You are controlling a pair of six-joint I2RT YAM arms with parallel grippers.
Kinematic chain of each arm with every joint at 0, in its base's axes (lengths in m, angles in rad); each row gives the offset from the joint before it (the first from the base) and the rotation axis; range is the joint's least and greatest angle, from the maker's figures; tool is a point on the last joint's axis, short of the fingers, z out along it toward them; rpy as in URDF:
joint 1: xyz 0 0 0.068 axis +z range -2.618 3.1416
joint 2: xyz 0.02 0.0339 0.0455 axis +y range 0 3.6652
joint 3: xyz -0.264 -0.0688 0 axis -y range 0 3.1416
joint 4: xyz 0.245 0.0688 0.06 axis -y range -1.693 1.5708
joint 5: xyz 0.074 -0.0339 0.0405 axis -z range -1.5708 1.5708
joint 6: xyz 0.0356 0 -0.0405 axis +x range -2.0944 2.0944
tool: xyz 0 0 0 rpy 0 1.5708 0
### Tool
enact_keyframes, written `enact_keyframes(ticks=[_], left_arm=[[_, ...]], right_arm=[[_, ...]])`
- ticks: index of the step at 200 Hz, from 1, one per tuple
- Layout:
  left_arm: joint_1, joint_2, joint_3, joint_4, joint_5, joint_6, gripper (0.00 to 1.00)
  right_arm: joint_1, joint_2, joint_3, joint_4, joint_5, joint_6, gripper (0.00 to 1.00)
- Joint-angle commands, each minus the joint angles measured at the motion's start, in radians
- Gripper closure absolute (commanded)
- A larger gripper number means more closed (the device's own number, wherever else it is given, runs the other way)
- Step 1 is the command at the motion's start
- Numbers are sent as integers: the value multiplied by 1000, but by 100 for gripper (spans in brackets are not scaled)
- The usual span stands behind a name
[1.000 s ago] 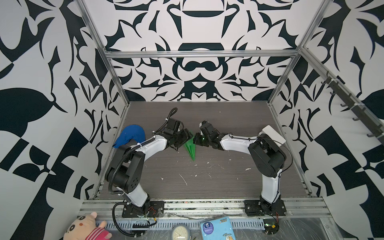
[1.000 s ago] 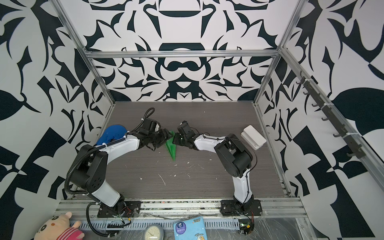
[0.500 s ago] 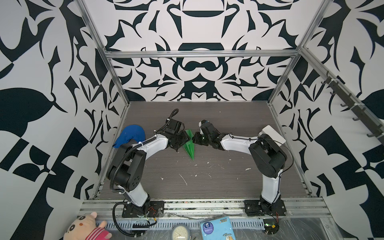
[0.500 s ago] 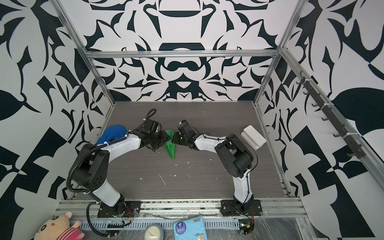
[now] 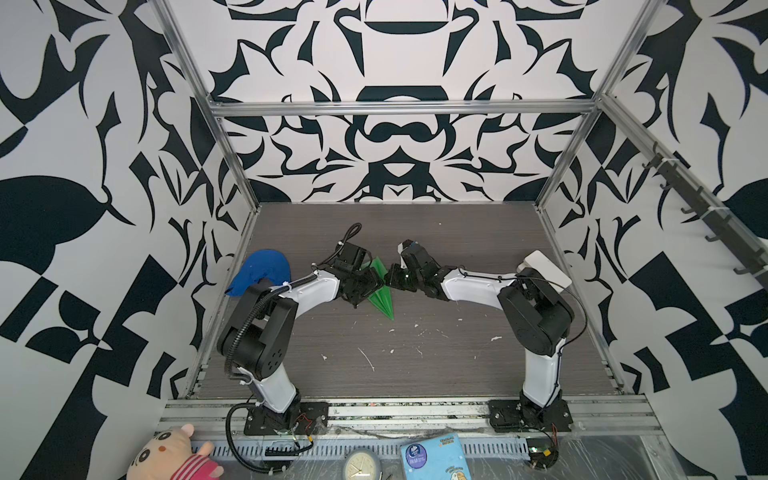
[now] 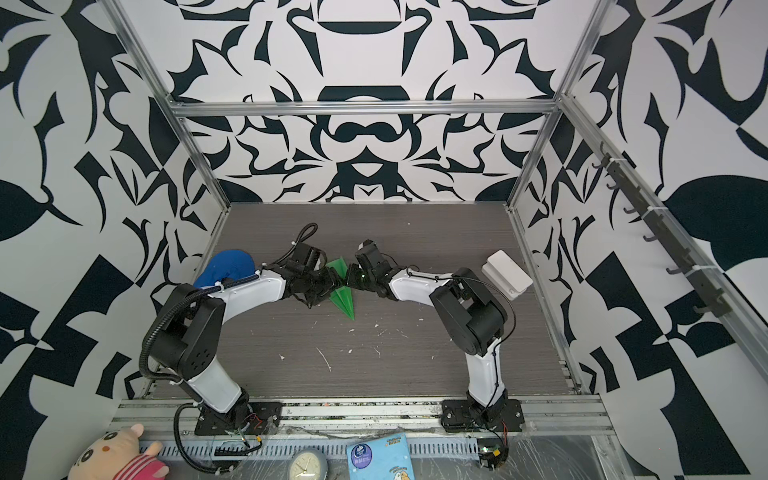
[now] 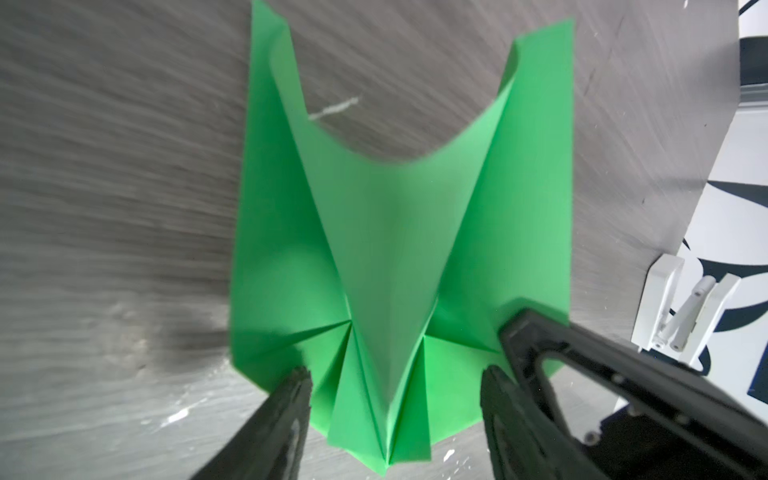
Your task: Fold a paper plane with a square sheet of paper (pick it up from the middle)
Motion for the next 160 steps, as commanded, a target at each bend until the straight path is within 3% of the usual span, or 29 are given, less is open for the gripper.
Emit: enact_keyframes(ticks=[1, 24, 49, 85, 160], left_arm=[[-2, 17, -21, 21, 19, -12, 36], [-1, 27, -12, 27, 6, -15, 38], [-2, 51, -1, 24, 7, -9, 38], [-1, 68, 5, 12, 8, 8, 38], [-1, 83, 28, -29, 10, 50, 38]], right_arm=[[-14, -23, -24, 10, 2, 15, 95], [-27, -34, -53, 15, 11, 4, 83], [-31, -42, -44, -34, 15, -47, 78], [-49, -11, -29, -40, -96, -85, 76], [-65, 20, -14, -63, -216, -148, 73]])
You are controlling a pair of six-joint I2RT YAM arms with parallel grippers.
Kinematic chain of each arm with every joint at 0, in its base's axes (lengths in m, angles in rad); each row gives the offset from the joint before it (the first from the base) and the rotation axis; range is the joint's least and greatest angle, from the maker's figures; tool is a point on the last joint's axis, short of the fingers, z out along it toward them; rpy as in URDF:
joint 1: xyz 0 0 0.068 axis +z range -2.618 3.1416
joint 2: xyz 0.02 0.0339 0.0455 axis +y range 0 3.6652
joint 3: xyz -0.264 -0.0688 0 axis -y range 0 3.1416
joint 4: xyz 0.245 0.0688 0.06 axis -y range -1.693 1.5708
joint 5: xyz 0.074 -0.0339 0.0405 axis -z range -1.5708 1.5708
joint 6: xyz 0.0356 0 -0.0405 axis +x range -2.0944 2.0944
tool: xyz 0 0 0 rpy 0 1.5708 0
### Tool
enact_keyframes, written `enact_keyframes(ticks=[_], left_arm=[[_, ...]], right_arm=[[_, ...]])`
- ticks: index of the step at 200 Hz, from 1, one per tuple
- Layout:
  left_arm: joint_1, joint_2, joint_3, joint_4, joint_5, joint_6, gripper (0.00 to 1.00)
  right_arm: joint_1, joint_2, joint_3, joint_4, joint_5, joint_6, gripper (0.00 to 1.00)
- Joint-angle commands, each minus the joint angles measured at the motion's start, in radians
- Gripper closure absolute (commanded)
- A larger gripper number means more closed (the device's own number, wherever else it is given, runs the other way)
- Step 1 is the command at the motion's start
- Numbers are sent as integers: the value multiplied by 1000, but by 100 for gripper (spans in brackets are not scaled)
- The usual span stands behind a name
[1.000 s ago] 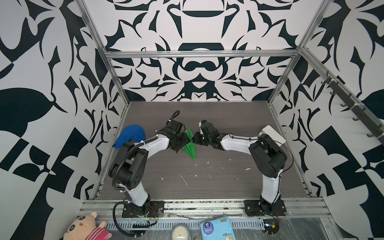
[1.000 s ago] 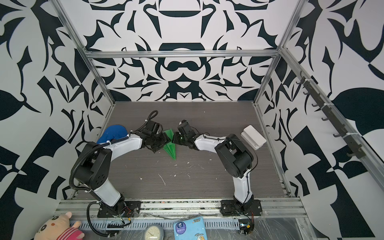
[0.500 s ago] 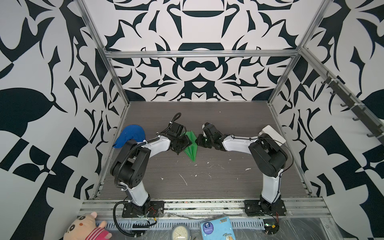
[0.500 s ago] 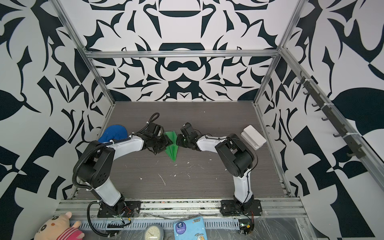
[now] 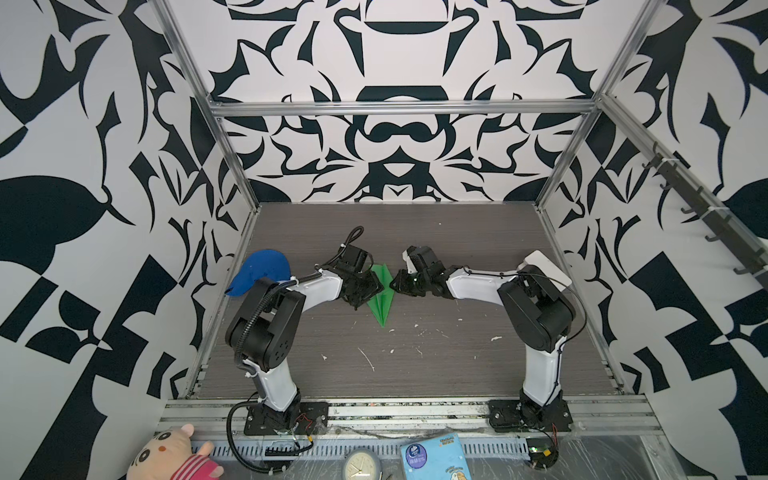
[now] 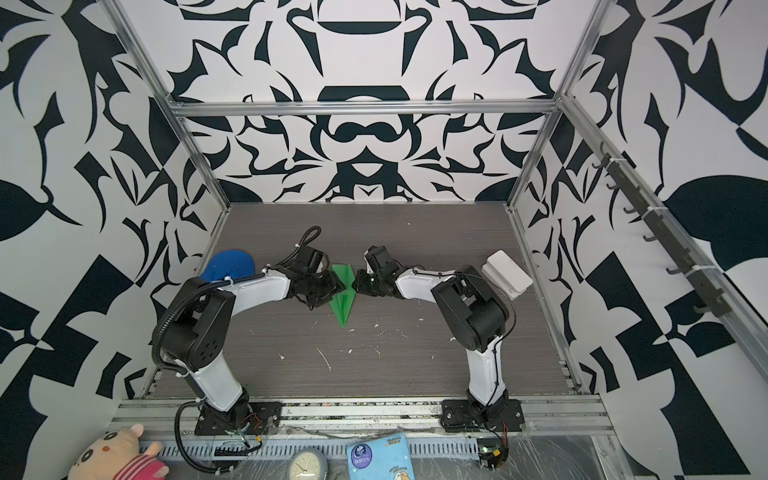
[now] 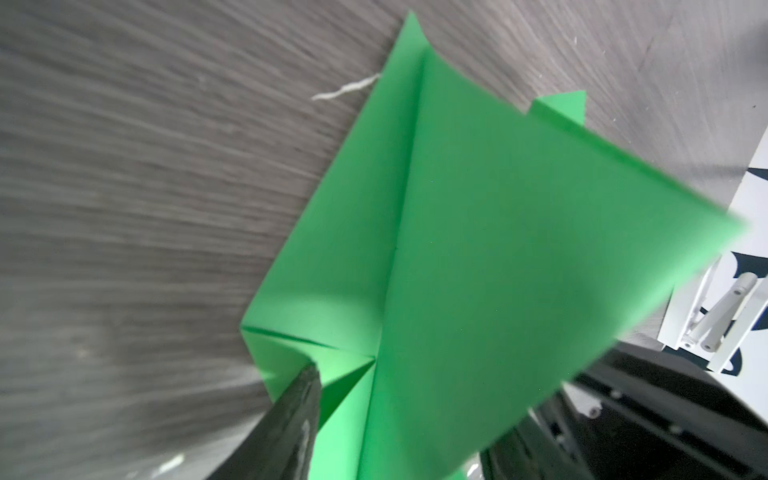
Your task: Fold a paper plane with a square sheet of paper (pick it up from the middle)
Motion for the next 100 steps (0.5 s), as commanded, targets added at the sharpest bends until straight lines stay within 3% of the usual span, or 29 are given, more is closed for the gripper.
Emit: enact_keyframes(ticks=[1, 29, 59, 100], left_arm=[[-1, 19, 19, -43, -3, 18, 38], [-1, 22, 24, -63, -12, 25, 38], [-1, 25, 24, -69, -14, 31, 38], [10, 14, 33, -63, 26, 65, 37]], right_arm=[[-9, 2, 22, 5, -74, -45, 73], [-22, -5, 3, 61, -181, -74, 72], [-27, 4, 8, 48, -182, -81, 73], [-38, 22, 5, 49, -158, -57, 85]])
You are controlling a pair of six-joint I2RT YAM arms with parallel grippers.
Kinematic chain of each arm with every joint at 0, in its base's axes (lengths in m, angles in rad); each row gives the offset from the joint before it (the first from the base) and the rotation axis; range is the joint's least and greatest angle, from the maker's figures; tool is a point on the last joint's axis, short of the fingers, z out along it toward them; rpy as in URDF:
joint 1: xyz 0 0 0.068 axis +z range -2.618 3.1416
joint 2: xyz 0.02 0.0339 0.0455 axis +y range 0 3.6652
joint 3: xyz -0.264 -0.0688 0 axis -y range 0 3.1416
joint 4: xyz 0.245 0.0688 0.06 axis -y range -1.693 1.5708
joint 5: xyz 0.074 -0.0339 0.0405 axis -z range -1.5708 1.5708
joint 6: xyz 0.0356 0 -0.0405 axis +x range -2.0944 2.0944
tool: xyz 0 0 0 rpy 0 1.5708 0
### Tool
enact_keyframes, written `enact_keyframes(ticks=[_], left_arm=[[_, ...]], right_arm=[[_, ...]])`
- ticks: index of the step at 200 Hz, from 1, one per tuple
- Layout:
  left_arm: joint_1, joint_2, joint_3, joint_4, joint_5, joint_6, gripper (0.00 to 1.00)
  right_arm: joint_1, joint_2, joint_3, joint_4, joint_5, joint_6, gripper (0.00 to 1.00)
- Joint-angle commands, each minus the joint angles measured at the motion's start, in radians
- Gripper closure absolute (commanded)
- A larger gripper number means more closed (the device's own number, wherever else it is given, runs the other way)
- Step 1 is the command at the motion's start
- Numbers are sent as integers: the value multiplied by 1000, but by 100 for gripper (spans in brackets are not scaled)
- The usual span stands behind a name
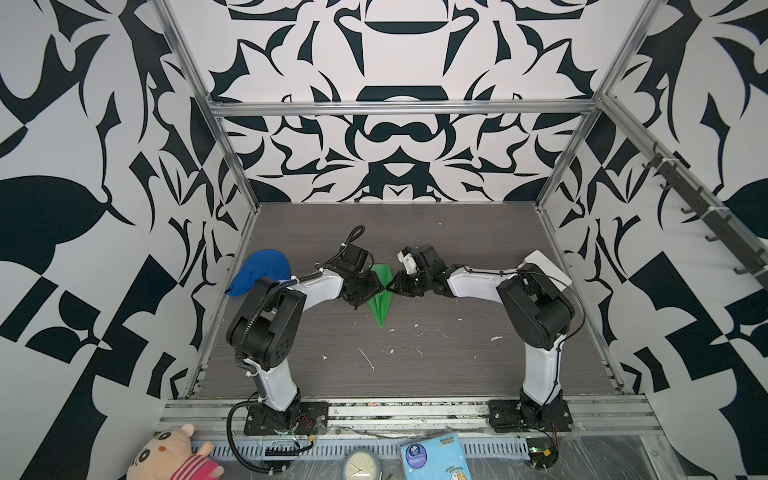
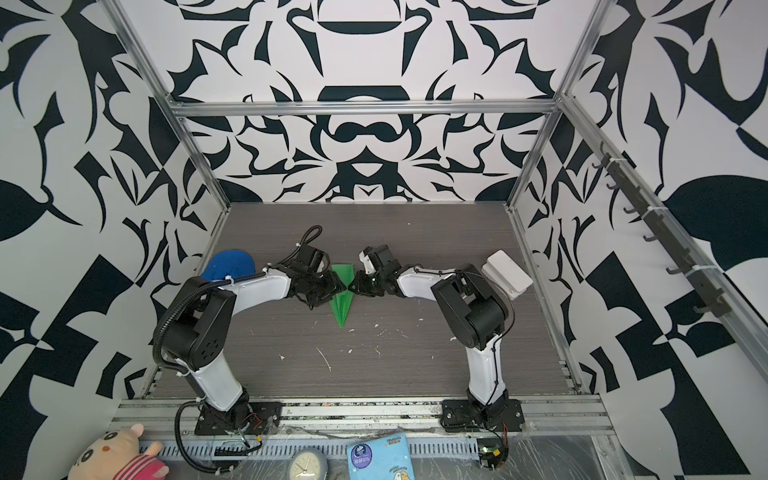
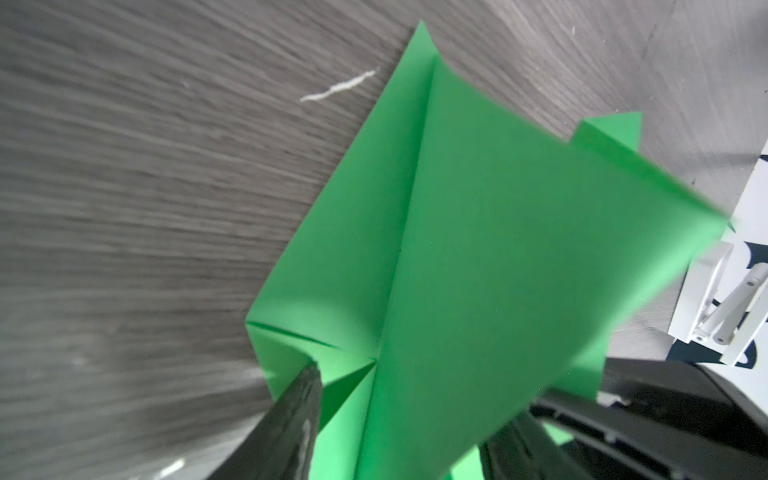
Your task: Fold a paper plane with a square sheet of paper (pick it up from the middle)
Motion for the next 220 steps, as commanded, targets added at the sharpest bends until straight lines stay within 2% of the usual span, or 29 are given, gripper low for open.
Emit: enact_keyframes(ticks=[1, 31, 67, 155, 183, 203, 220], left_arm=[[10, 10, 21, -40, 28, 35, 37], [27, -15, 10, -21, 97, 78, 33], [29, -60, -35, 12, 141, 92, 33], [30, -73, -60, 0, 204, 109, 34], [38, -98, -66, -29, 112, 116, 34], [37, -69, -59, 8, 183, 107, 35], [25, -50, -64, 20, 198, 96, 35]], right_arm=[[-10, 9, 6, 22, -7, -3, 85], [-10, -5, 1, 33, 4, 1, 91], [-9, -7, -9, 58, 4, 23, 96], [-10, 1, -13, 59, 16, 39, 97], [-10, 4, -10, 60, 16, 38, 97], [-10, 7, -9, 57, 19, 39, 97], [-10, 7, -8, 55, 20, 42, 97]])
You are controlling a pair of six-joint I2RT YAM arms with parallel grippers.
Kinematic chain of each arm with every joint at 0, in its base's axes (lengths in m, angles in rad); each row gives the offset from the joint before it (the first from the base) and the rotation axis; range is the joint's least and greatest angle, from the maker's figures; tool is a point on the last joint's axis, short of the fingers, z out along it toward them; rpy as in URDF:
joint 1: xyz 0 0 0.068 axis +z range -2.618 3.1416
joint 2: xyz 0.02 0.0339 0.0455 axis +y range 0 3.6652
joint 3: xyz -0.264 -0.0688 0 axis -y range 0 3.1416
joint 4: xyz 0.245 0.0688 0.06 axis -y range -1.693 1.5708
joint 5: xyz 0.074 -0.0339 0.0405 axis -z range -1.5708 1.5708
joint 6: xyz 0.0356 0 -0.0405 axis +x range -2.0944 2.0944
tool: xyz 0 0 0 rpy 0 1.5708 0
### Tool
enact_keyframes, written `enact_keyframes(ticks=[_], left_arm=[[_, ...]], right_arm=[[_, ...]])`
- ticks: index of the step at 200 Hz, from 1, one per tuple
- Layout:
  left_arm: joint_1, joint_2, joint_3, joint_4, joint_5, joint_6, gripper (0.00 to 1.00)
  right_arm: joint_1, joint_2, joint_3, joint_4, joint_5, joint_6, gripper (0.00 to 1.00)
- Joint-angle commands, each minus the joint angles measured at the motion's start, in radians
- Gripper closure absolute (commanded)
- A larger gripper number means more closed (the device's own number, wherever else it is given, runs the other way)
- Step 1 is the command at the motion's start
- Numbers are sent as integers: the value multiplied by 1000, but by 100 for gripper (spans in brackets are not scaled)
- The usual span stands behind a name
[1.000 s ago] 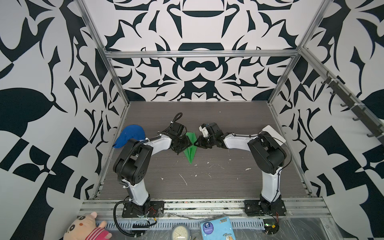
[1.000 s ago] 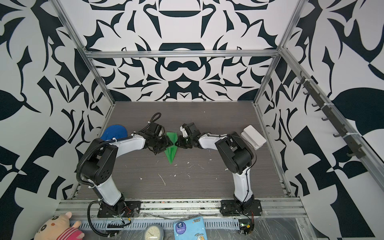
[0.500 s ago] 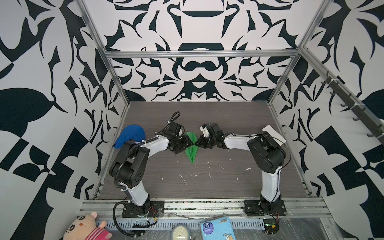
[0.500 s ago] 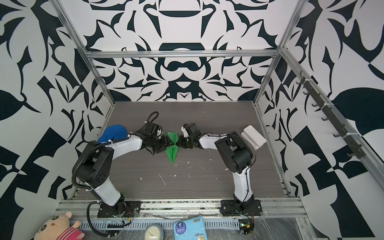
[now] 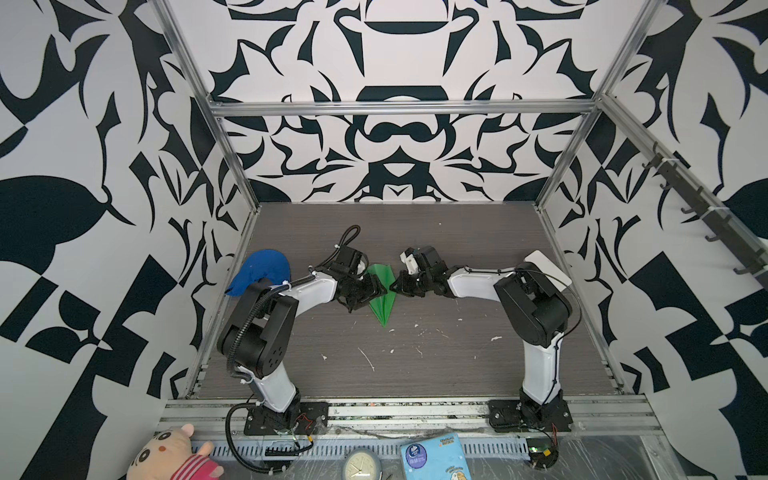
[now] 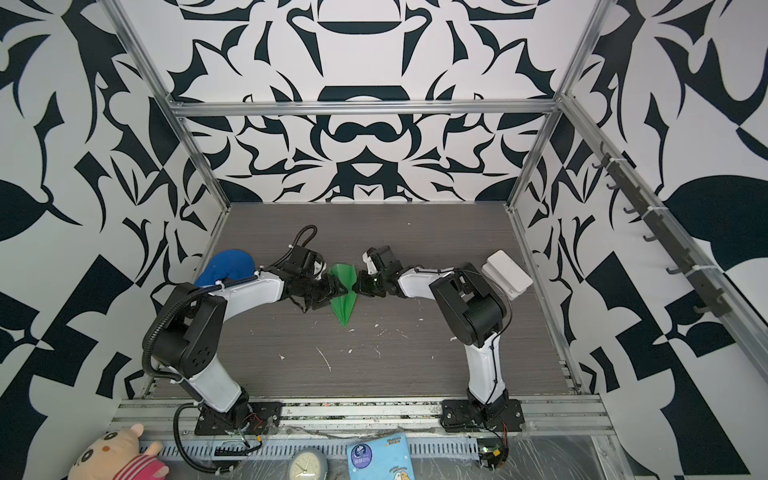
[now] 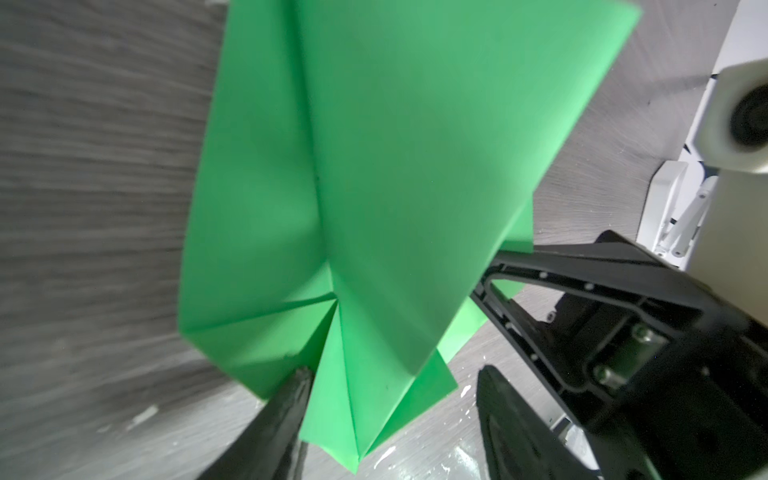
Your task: Fold a paper plane with a square sheet of paper (pick it up from the middle)
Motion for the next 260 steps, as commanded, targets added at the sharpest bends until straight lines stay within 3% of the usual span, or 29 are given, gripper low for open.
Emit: enact_keyframes(ticks=[1, 36, 74, 129, 204, 260], left_arm=[[-7, 13, -13, 16, 32, -7, 35], [-29, -1, -21, 11, 12, -20, 36], [-78, 16, 32, -105, -124, -8, 39], [-110, 53, 94, -182, -191, -6, 57], [-132, 81, 148, -249, -265, -22, 74], [-152, 125, 195, -273, -277, -20, 70]], right_arm=[[-4, -10, 5, 23, 12, 11, 97], [-3, -11, 5, 19, 15, 16, 98], [-2, -12, 8, 20, 12, 21, 98], [-3, -12, 5, 27, 1, 28, 97], [-4, -29, -6, 36, 6, 38, 91], [-3, -18, -6, 39, -1, 42, 90]])
